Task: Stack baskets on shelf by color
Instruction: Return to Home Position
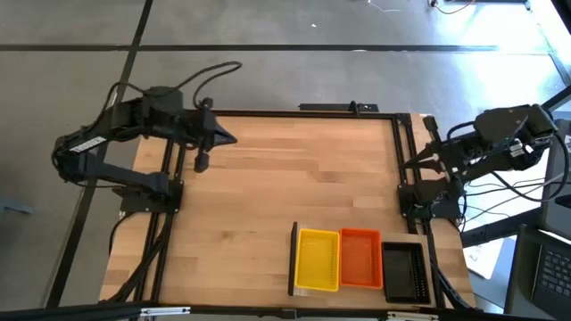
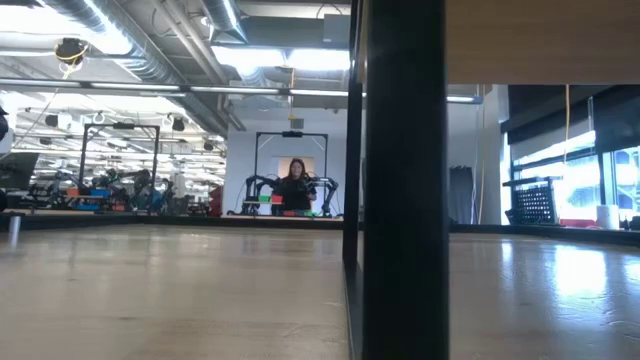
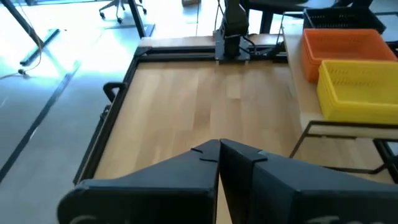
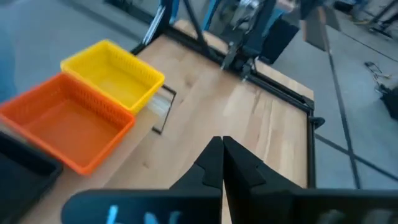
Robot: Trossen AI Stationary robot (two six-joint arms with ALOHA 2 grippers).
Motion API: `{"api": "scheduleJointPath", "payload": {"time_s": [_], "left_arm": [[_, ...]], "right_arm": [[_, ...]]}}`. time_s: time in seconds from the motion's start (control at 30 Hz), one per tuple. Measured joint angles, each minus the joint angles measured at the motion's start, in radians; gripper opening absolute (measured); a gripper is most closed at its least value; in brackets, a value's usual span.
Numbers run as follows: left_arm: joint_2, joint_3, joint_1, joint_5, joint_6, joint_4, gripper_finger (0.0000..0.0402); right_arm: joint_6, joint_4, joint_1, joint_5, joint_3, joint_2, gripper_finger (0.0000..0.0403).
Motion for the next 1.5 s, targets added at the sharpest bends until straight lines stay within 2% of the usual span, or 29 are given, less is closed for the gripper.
{"api": "scheduleJointPath", "payload": {"time_s": [0.27,0.53,0.77,1.0,1.2,1.37,1.5], "left_arm": [[-0.263,-0.246,0.000,-0.044,-0.089,0.097,0.0000],[-0.586,-0.510,0.000,-0.059,-0.191,0.228,0.0000],[-0.827,-0.676,0.000,-0.074,-0.219,0.280,0.0000],[-1.015,-0.798,0.000,-0.073,-0.218,0.317,0.0000],[-1.038,-0.834,-0.001,-0.046,-0.205,0.297,0.0000],[-1.036,-0.856,-0.001,-0.011,-0.214,0.307,0.0000],[-1.038,-0.865,-0.001,-0.009,-0.213,0.318,0.0000]], "right_arm": [[0.174,0.173,-0.004,0.001,-0.265,-0.191,0.0000],[0.187,0.317,-0.004,0.002,-0.449,-0.363,0.0000],[0.312,0.437,-0.004,0.007,-0.643,-0.542,0.0000],[0.310,0.582,-0.004,0.026,-0.823,-0.675,0.0000],[0.306,0.603,-0.004,0.130,-0.938,-0.779,0.0000],[0.315,0.623,-0.004,0.161,-1.028,-0.888,0.0000],[0.305,0.632,-0.004,0.179,-1.050,-0.887,0.0000]]}}
